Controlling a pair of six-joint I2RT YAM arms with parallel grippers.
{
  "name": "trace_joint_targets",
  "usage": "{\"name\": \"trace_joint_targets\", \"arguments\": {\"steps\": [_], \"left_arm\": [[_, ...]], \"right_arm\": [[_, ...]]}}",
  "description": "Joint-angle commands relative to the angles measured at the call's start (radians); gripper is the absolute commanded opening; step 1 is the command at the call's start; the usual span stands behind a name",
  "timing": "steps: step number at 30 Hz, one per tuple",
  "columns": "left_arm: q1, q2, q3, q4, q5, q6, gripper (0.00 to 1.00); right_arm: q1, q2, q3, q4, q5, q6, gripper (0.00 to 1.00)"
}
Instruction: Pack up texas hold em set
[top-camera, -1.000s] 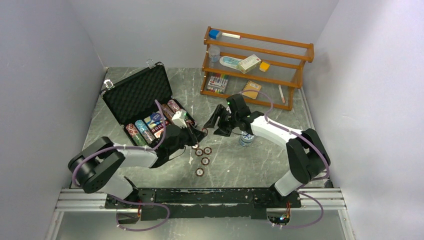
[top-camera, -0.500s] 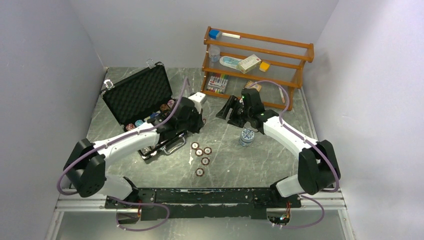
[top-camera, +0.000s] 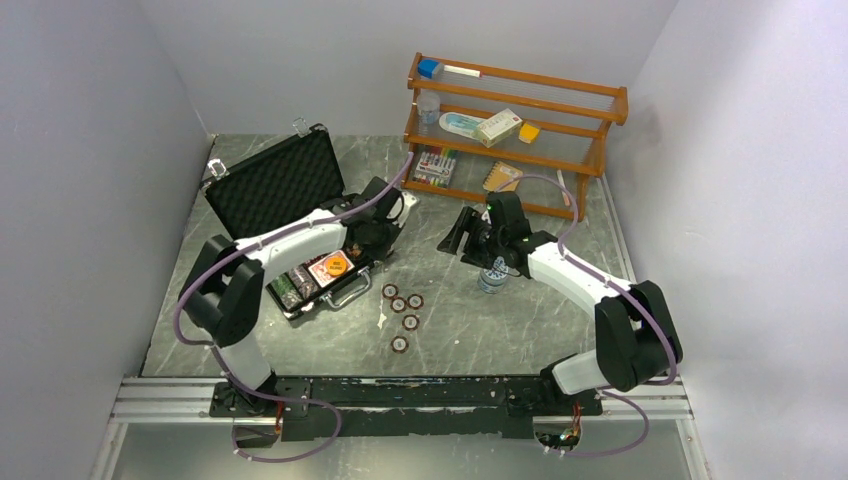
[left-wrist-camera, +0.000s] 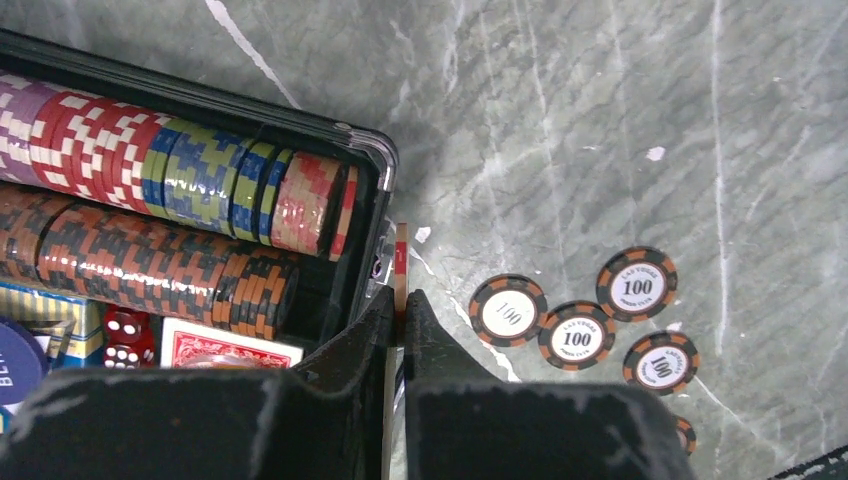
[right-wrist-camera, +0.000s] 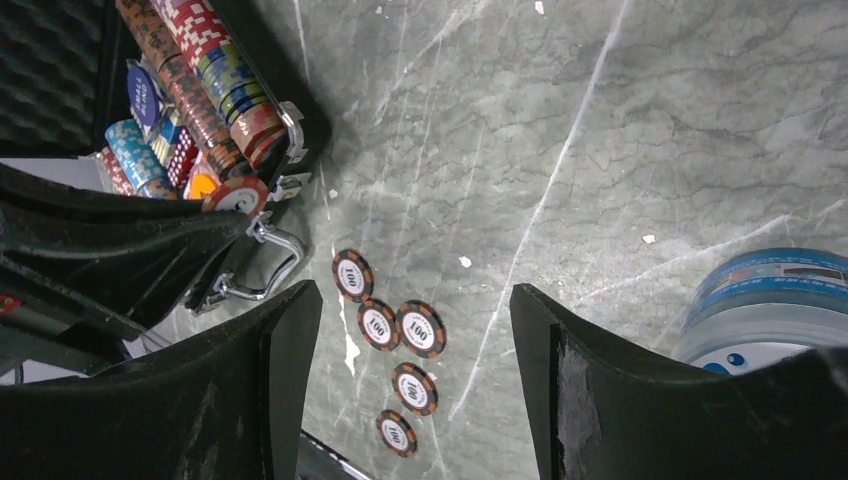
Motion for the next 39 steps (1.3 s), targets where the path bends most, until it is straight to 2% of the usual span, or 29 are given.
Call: {"name": "trace_joint_targets", "arguments": {"steps": [1,8,19,21,24,27,34,39], "left_arm": [[0.010,0.044,0.080,-0.049,-0.059,0.020,0.07],[0.012,0.103,0.129,-0.067,-0.124,0.033,0.07],[0.016,0.134,0.136,-0.070,-0.171,0.043,0.07],[0.017,0.140,0.143,-0.074,-0.182,0.041,0.11],[0.018,0.143,0.153,-0.081,-0.205,0.036,0.28],[0.018,0.120,0.146,-0.069,-0.205,0.031,0.37],[0.021,0.002,0.120,-0.033,-0.133,0.006,0.41],[0.025,-0.171,0.034,0.088,-0.067,-0.027,0.45]], "right_arm": [[-0.020,-0.015,-0.018,0.038,-0.029,-0.022,0.74],[-0.041,-0.005,-0.050,0.086,-0.101,0.003,0.73],[-0.047,0.009,-0.067,0.099,-0.115,0.009,0.73],[-0.047,0.011,-0.068,0.101,-0.118,0.009,0.73],[-0.047,0.012,-0.068,0.101,-0.119,0.009,0.73],[-0.047,0.011,-0.068,0.097,-0.118,0.007,0.73],[-0.046,0.029,-0.036,0.055,-0.109,-0.056,0.72],[-0.001,0.077,0.040,-0.047,-0.054,-0.161,0.73]]}}
